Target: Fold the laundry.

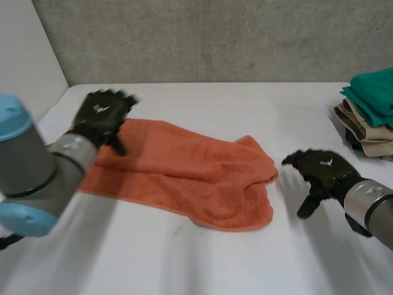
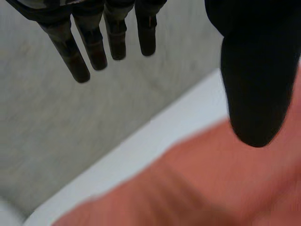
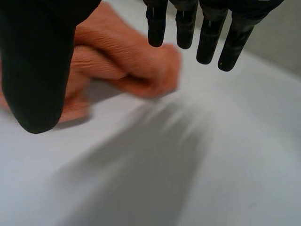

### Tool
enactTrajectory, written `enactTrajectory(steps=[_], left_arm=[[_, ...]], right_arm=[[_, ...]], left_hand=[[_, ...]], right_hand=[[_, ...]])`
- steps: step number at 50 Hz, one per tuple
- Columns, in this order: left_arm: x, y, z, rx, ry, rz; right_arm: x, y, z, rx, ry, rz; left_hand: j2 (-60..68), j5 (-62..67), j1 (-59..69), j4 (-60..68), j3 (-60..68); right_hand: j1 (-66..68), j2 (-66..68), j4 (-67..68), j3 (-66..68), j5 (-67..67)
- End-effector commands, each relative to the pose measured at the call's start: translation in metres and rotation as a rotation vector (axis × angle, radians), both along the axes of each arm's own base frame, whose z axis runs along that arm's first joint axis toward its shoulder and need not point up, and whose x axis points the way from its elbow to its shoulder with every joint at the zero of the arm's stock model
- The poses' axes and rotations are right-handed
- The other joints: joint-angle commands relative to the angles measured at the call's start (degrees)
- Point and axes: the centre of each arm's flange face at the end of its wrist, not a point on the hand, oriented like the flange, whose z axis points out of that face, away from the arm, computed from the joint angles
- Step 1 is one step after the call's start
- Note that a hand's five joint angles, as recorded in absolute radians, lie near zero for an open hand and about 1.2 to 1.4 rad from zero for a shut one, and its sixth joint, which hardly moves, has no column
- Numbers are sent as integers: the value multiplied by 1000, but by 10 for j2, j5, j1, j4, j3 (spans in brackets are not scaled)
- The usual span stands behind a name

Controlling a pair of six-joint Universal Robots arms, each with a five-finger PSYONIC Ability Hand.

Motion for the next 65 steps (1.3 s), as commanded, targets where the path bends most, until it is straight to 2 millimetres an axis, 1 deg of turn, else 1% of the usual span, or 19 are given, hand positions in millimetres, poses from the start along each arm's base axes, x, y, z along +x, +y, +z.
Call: enactTrajectory(steps=[1, 5, 8, 15, 18, 22, 25, 27, 30, 33, 37, 38, 41, 42, 45, 53, 57, 62, 65], left_arm=[[45, 11, -31, 98, -246, -26], [57, 15, -41, 164, -265, -54], [66, 12, -43, 186, -253, -45], [76, 5, -43, 189, -243, -13], [79, 2, -42, 186, -239, -3], [81, 0, -42, 184, -238, 2], [80, -1, -46, 193, -238, -2], [80, -2, -49, 203, -237, -6], [79, -3, -51, 202, -236, -13], [79, -4, -53, 206, -235, -18], [80, -5, -55, 203, -242, -19], [80, -6, -57, 203, -243, -18], [80, -7, -62, 209, -244, -19], [80, -8, -65, 214, -244, -23], [79, -7, -69, 222, -238, -40], [75, -4, -79, 257, -222, -90], [72, -4, -82, 263, -222, -99], [71, -3, -89, 286, -227, -99], [71, -5, -89, 276, -228, -97]], right_arm=[[14, 24, -5, 119, -30, 117], [24, 26, -18, 98, -35, 162], [32, 25, -31, 76, -34, 187], [52, 18, -53, 0, -18, 219], [58, 15, -54, -44, -5, 216], [65, 9, -53, -116, 19, 213], [67, 0, -57, -172, 47, 205], [68, -5, -56, -214, 60, 203], [65, -12, -51, -241, 60, 173], [63, -12, -46, -250, 61, 162], [61, -8, -17, -308, 41, 155], [59, -7, -6, -330, 35, 149], [48, -12, 5, -338, 40, 114], [40, -18, 6, -325, 47, 87], [28, -26, 9, -317, 53, 54], [9, -45, 12, -331, 68, -9], [2, -53, 12, -332, 72, -32], [2, -54, 13, -339, 73, -31], [1, -56, 12, -341, 71, -34]], left_hand=[[71, 70, 69, 71, 73], [67, 66, 65, 68, 69], [59, 58, 57, 59, 61], [27, 26, 25, 27, 29], [20, 19, 18, 21, 22], [-5, -6, -7, -5, -3], [-12, -13, -14, -11, -10], [-13, -14, -16, -13, -11], [-13, -14, -16, -13, -11], [-10, -11, -12, -10, -8], [-10, -11, -12, -10, -8], [-7, -8, -9, -6, -5], [0, -1, -2, 0, 2], [15, 14, 13, 15, 17], [42, 41, 40, 42, 44], [81, 80, 79, 81, 83], [118, 117, 116, 118, 120], [118, 117, 116, 118, 120], [118, 117, 116, 118, 120]], right_hand=[[81, 63, 62, 62, 57], [61, 43, 42, 42, 37], [36, 17, 16, 16, 11], [54, 36, 35, 35, 30], [70, 51, 50, 50, 45], [222, 204, 203, 203, 198], [449, 430, 429, 429, 424], [682, 663, 662, 662, 657], [683, 664, 663, 663, 658], [683, 664, 663, 663, 658], [683, 664, 663, 663, 658], [683, 664, 663, 663, 658], [683, 664, 663, 663, 658], [683, 664, 663, 663, 658], [683, 664, 663, 663, 658], [683, 664, 663, 663, 658], [683, 664, 663, 663, 658], [683, 664, 663, 663, 658], [683, 664, 663, 663, 658]])
